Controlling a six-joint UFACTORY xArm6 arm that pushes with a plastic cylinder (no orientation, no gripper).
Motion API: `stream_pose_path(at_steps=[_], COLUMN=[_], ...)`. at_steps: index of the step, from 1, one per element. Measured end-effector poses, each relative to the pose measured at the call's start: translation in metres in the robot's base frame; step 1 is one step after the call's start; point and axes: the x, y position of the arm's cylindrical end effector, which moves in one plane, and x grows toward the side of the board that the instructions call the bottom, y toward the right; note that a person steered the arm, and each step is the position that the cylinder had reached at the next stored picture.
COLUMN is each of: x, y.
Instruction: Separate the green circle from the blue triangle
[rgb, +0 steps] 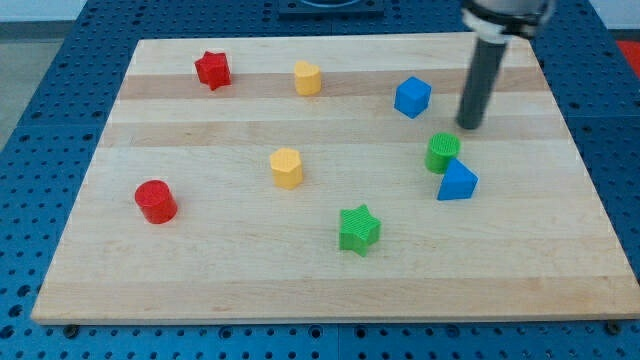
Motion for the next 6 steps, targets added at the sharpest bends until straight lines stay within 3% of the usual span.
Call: stream_pose_path(at_steps=[1, 2, 4, 6], x=[0.028, 0.035, 0.037, 0.061], y=[0.033, 0.018, -0.085, -0.053])
